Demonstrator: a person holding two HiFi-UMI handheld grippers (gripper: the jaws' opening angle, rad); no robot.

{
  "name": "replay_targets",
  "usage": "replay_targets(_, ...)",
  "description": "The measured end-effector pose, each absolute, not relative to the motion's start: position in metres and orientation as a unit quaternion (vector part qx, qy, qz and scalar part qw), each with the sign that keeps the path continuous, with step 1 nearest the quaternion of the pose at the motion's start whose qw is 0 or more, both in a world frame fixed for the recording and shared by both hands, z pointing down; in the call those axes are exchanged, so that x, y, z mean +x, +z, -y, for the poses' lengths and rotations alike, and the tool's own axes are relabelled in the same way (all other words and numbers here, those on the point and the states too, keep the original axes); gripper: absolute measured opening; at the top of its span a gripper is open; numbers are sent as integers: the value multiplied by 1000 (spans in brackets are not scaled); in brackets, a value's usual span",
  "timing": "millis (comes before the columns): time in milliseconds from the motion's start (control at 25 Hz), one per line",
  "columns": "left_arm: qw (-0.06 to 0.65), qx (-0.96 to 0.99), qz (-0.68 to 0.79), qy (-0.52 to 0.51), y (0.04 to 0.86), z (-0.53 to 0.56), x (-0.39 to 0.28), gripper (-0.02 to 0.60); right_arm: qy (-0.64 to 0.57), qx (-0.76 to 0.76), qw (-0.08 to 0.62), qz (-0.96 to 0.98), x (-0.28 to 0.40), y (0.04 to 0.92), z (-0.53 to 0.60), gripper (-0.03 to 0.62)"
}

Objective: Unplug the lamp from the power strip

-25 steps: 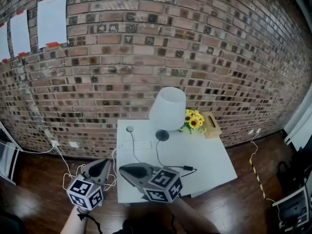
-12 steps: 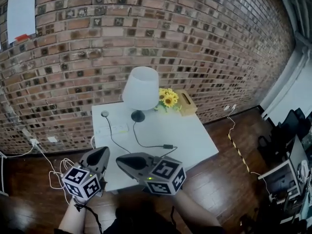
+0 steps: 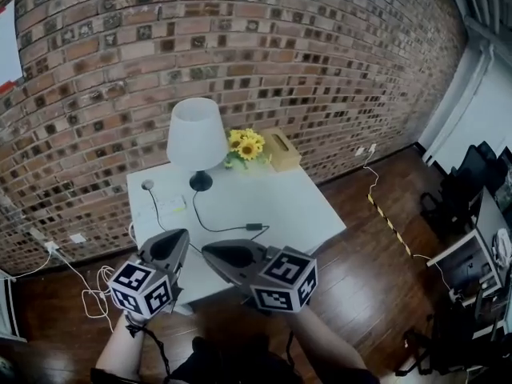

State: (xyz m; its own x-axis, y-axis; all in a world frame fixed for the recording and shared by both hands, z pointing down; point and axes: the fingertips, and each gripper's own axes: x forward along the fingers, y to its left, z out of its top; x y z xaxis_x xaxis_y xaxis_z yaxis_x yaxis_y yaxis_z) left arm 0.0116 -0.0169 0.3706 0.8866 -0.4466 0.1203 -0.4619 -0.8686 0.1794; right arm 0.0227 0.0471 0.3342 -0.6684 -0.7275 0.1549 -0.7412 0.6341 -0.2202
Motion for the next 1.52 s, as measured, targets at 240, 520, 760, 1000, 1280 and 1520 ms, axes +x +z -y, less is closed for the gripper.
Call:
replay_targets(240, 80, 972, 211, 61, 373, -13, 79, 14, 128, 430, 6, 894, 91, 335, -69, -15)
replay_targets(520, 62, 975, 200, 79, 373, -36, 156, 14, 129, 443, -11, 887, 170, 338, -95, -15)
replay_targets(760, 49, 978, 180, 89, 371, -60, 217, 14, 123, 462, -16, 878, 230, 340, -117, -15)
replay_targets(1000, 40, 980, 176, 90, 364, -74, 259, 14, 116, 470, -18, 875, 273, 336, -135, -15)
replay_targets(1280, 35, 981, 161, 106, 363, -80, 290, 14, 116, 478, -30, 870, 302, 336, -140, -15)
replay_targets(1520, 42, 983, 131, 120, 372, -74, 320, 14, 122, 513, -46, 849, 332, 340, -132, -15)
